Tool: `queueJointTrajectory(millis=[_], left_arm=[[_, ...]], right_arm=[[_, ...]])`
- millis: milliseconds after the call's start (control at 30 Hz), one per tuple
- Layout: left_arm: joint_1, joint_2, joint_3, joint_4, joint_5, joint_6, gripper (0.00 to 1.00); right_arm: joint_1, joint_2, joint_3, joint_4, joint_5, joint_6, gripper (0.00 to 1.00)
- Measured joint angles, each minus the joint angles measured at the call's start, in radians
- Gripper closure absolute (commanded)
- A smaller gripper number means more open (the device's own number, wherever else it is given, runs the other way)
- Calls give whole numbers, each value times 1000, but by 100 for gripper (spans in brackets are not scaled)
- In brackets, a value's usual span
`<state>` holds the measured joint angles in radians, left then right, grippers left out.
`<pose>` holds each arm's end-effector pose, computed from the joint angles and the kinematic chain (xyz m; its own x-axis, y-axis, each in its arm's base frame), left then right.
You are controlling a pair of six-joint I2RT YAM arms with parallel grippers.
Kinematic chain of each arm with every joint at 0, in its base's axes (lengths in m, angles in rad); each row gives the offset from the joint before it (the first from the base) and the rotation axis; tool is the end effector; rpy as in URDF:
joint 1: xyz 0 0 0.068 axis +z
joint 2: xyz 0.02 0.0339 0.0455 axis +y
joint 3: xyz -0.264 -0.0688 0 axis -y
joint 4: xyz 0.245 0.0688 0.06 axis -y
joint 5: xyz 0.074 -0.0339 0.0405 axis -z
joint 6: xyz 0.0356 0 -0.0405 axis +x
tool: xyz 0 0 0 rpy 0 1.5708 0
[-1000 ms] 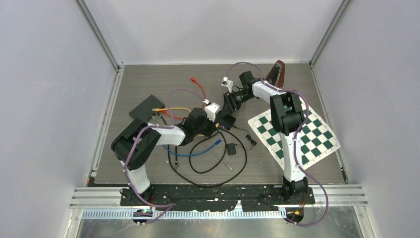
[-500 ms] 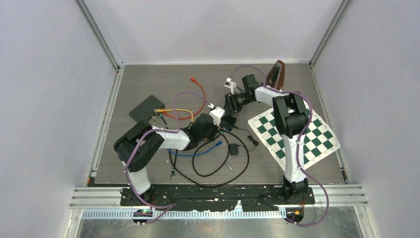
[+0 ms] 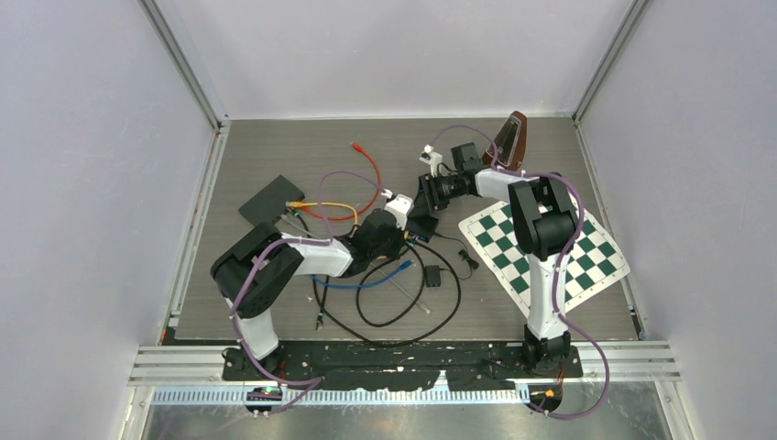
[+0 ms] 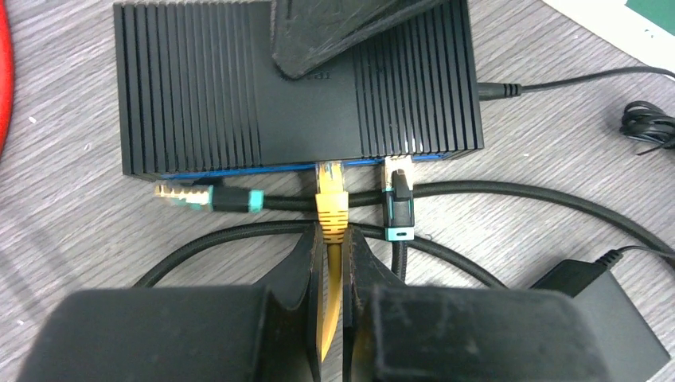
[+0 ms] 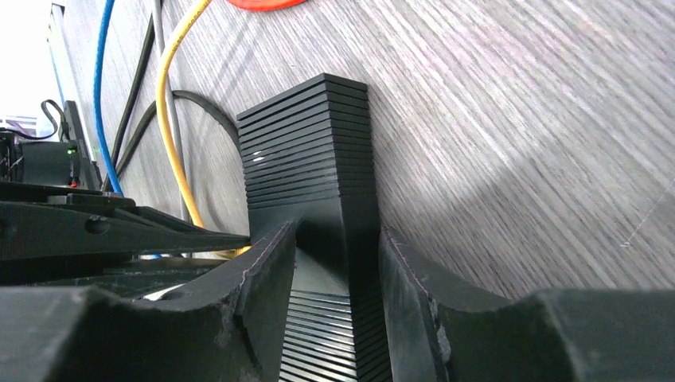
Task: Insert the plug into the switch port
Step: Insert the connector into the switch port.
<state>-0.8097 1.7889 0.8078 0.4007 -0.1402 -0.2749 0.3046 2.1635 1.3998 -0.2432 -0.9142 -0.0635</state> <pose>0.2482 -0.2533 0.1411 -0.5368 0.1738 -0.8256 0.5098 0.8465 -0.1532 0.4085 0.1580 0.1255 -0.7674 -0.2819 -0.5759 -0.6369 0.4384 0.6342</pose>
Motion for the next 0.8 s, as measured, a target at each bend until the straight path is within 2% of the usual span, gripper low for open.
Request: queueJointTrajectory(millis=[267, 433, 633, 800], left_arm=[[0, 0, 80, -87, 70, 80, 100], [-2, 0, 151, -216, 69, 116, 100], [-4, 3, 206, -333, 29, 87, 100], [-4, 16, 211, -354, -23, 38, 100]], right_arm=[[-1, -11, -16, 34, 26, 18, 53], [-1, -38, -60, 76, 52, 53, 54], [-3, -50, -95, 135, 60, 134, 54], [-6, -64, -150, 230, 70, 213, 53]])
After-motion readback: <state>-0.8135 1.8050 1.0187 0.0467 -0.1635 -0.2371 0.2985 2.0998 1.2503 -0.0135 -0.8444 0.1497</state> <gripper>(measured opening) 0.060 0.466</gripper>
